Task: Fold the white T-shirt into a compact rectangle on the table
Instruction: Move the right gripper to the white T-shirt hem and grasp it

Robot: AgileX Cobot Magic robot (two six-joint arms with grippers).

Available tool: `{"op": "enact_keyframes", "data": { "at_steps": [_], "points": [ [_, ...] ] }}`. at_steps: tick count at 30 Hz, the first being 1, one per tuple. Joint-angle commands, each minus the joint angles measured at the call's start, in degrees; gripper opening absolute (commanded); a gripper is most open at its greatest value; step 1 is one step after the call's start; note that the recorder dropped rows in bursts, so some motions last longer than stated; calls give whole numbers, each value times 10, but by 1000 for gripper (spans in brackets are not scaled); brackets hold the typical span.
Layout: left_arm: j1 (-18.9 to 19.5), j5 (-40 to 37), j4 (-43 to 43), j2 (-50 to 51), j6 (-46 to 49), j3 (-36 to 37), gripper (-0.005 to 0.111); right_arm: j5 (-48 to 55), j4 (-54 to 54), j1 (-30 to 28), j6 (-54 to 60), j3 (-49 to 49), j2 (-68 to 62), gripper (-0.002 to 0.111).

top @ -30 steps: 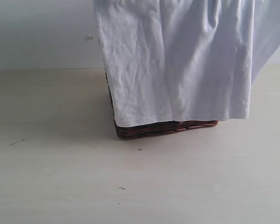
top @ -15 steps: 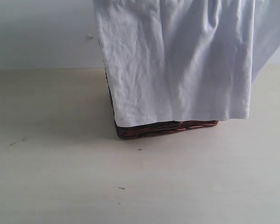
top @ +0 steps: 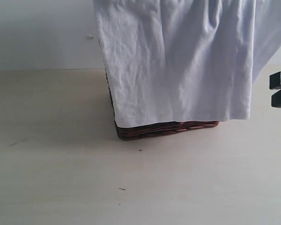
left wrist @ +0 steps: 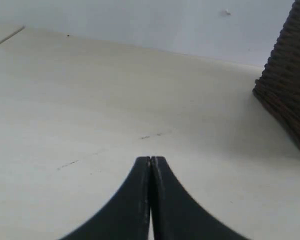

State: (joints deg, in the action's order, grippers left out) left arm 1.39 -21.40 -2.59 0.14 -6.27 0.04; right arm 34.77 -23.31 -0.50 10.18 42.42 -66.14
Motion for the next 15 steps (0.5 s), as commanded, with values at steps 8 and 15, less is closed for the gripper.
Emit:
{"op": "enact_keyframes", "data": {
  "at_steps": [8,15],
  "points": [
    [-4,3,-3,-1,1,0,0,74,19,-2,26,4,18,30],
    [-4,3,-3,-1,1,0,0,25,25,-2,196,4,8,30]
  ]
}}
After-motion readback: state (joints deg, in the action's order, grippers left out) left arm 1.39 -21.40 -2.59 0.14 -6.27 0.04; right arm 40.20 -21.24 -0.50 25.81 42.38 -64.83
